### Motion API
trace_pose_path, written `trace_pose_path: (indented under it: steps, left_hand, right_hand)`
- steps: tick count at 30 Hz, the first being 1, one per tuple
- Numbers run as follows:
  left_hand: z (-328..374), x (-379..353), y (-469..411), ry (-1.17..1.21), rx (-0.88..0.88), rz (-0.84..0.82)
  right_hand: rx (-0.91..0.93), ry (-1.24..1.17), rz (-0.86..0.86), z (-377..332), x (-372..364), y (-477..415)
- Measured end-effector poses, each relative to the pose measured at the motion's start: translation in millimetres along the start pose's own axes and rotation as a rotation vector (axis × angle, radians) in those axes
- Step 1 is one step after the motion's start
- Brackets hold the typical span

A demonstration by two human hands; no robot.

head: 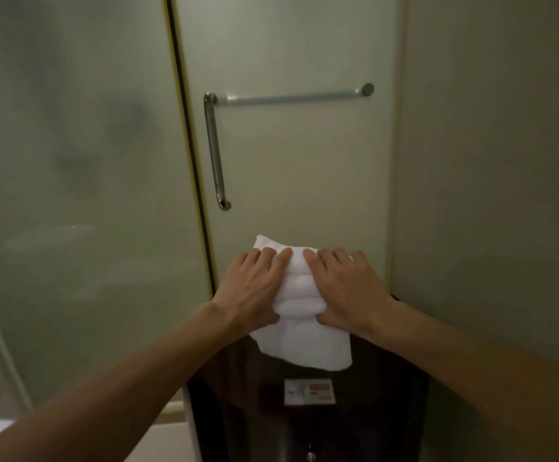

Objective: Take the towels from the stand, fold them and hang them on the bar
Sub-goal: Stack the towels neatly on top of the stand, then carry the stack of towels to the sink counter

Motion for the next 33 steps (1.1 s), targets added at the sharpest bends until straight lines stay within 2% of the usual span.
trace_pose_path:
  steps: [8,19,25,33]
  left_hand:
    - [-93,170,-62,0.038,0.080,-0.043]
    - [-213,413,-151,-0.050,0.138,-0.015]
    - [-246,491,-169,-0.110,0.137,-0.015]
    - [-257,530,-156,-0.075,0.194,-0.012]
  right_hand:
    - [0.096,-0.020,-0.031,44,166,-112]
    - [0.115,-0.009,0.048,113,408,-252]
    - [0.128,-0.072,0.082,127,477,-286]
    - [0.171,-0.064,0.119,122,515,-298]
Point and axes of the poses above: each hand's wrist, its own y-axis away from the middle knuckle, its own x-axis out of the back of the hand, z = x × y, the point moved 2 cm from there along -y, towards the middle knuckle, and after that the axes turned 4 degrees about y, right-handed, at the moved point
